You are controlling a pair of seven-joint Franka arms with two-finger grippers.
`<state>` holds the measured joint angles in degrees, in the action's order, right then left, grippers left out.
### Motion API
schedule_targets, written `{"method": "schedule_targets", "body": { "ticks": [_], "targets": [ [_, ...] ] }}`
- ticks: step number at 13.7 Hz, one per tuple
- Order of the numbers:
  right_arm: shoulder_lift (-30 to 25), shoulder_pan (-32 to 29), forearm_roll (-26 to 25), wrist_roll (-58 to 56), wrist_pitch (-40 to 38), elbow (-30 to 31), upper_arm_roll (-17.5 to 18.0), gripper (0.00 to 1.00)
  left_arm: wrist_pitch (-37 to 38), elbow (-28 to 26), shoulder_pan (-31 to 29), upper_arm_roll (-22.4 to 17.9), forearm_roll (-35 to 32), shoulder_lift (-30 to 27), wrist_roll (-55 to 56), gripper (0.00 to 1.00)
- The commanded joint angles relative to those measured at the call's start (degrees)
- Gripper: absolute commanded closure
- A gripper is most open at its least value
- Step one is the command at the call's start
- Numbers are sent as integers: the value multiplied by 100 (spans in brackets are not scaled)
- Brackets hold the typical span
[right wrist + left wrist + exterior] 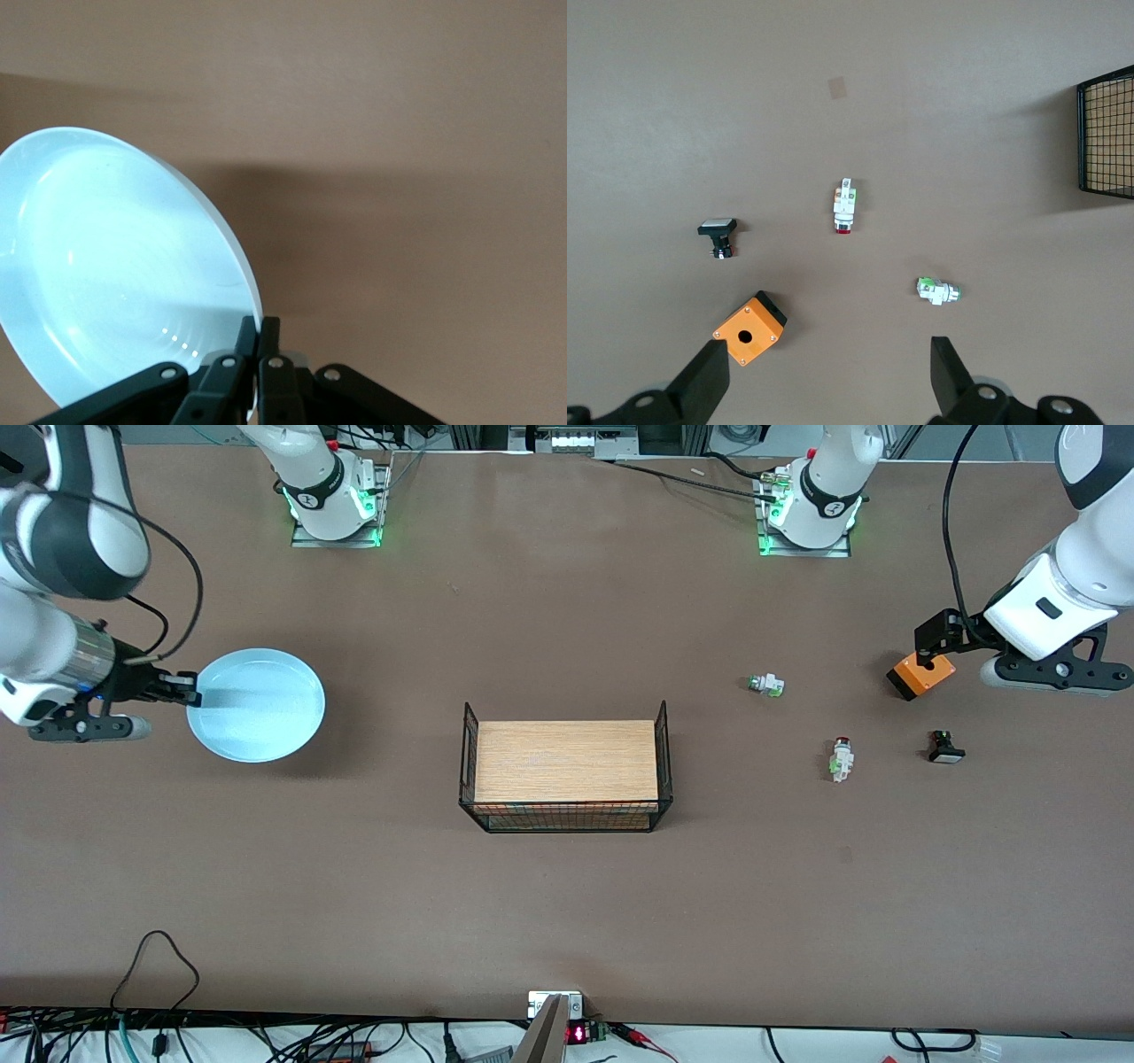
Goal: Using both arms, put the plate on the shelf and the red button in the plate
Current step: 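Lift the plate with the right gripper and carry it toward the wooden tray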
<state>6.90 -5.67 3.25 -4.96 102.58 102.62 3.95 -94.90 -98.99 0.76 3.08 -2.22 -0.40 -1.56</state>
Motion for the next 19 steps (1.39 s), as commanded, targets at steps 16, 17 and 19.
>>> {"method": "schedule_targets", "body": {
  "ticks": [16,17,19],
  "targets": [
    [1005,2536,1037,7384,445,-1534,826,100,218,64,-14,-18,55,-39,-152,0],
    [1137,2606,1055,7691,639,-1534,826,100,218,64,-14,-18,55,-39,-152,0],
    [1374,2825,1011,8150,947,-1534,826,100,218,64,-14,-18,55,-39,-152,0]
  ]
}}
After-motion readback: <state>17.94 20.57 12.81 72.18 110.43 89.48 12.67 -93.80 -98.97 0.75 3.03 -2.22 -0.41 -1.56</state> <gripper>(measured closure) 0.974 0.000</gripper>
